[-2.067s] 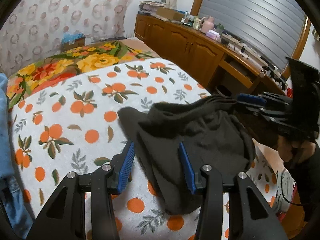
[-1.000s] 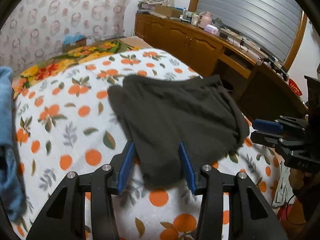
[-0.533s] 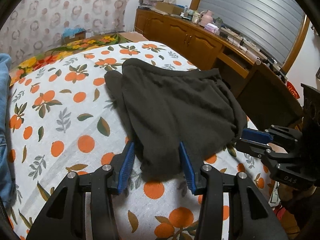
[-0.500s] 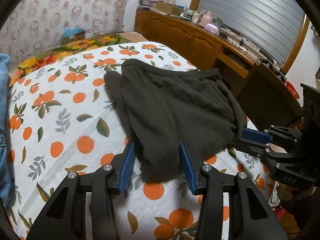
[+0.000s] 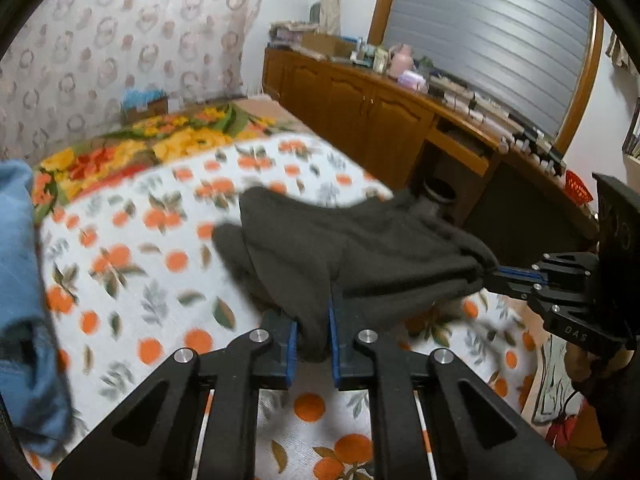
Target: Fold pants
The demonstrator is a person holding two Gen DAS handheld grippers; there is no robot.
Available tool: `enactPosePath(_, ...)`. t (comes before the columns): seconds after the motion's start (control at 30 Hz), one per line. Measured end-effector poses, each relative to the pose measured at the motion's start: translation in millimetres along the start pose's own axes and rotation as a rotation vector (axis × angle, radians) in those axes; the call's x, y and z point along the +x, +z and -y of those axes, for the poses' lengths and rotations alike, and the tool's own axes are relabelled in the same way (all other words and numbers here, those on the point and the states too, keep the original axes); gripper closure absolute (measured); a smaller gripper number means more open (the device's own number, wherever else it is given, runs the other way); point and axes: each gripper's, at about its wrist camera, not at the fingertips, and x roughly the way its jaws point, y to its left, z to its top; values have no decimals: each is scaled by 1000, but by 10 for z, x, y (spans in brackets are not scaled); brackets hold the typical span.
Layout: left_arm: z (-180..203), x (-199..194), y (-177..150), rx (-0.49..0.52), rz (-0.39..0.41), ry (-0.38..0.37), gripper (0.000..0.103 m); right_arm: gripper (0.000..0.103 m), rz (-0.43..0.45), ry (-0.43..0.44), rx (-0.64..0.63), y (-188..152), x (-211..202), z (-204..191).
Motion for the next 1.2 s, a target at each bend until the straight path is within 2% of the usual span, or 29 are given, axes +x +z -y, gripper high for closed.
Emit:
enactPosePath(0.13,-78,-160,150,-12,42,10,90,100,9,-15,-18,62,-157,104)
enactPosePath(0.2,-121,-192,141,-16,39,12,90,100,-2,-30,-21,31,-167,135)
enactPosePath(0.4,-111,-126,-150,0,-26,1,90,99,-77,-36,-27,-183,26,39)
enactPosePath(0.63,-171,-381,-373,-27,-15,-14,90,99,-5,-8,-21,-119,-216,28)
enactPosePath(0.7,-176,-496,-469,-32,-11,-13,90,99,20,30,-20,-109,-328,-27)
enactPosePath(0.8,-194,-583,-672,-50,-30,-14,90,99,-2,78,-16,-245,-384,-67)
enactPosePath(1.07,-115,-692,-1156,-61,-81,25,90,99,-78,100,18,-746,-367,-196)
enactPosePath(1.2,-122,-718,-1287,-80,-89,45,88,97,-68,107,-2,-744,-399,-318)
